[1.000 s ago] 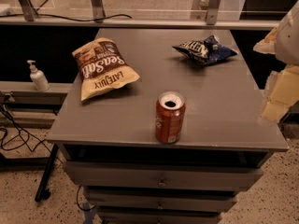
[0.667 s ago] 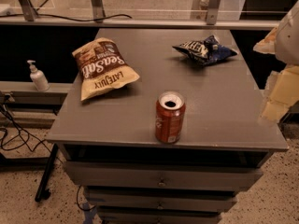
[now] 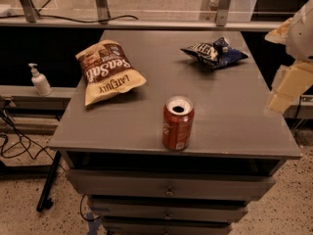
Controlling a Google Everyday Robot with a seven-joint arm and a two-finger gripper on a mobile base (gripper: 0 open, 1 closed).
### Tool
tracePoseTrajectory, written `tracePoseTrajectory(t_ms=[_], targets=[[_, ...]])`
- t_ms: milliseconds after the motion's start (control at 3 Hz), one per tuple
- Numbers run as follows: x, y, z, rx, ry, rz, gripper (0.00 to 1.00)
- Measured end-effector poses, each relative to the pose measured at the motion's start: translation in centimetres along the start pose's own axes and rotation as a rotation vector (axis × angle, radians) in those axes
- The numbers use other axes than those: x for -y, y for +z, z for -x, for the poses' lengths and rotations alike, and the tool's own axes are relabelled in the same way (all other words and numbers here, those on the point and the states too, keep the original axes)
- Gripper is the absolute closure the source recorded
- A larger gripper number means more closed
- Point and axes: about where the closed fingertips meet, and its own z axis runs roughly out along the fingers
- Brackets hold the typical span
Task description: Move blue chip bag near brown chip bag
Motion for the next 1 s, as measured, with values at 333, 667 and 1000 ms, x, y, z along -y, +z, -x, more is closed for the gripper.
tracePoseTrajectory(t_ms=[333, 667, 1000], targets=[[5.9, 1.9, -0.1, 0.076, -0.010, -0.136, 0.00], [12.3, 4.6, 0.7, 0.150, -0.014, -0.235, 0.00], [16.7, 8.6, 1.8, 0.247, 0.058, -0.247, 0.00]])
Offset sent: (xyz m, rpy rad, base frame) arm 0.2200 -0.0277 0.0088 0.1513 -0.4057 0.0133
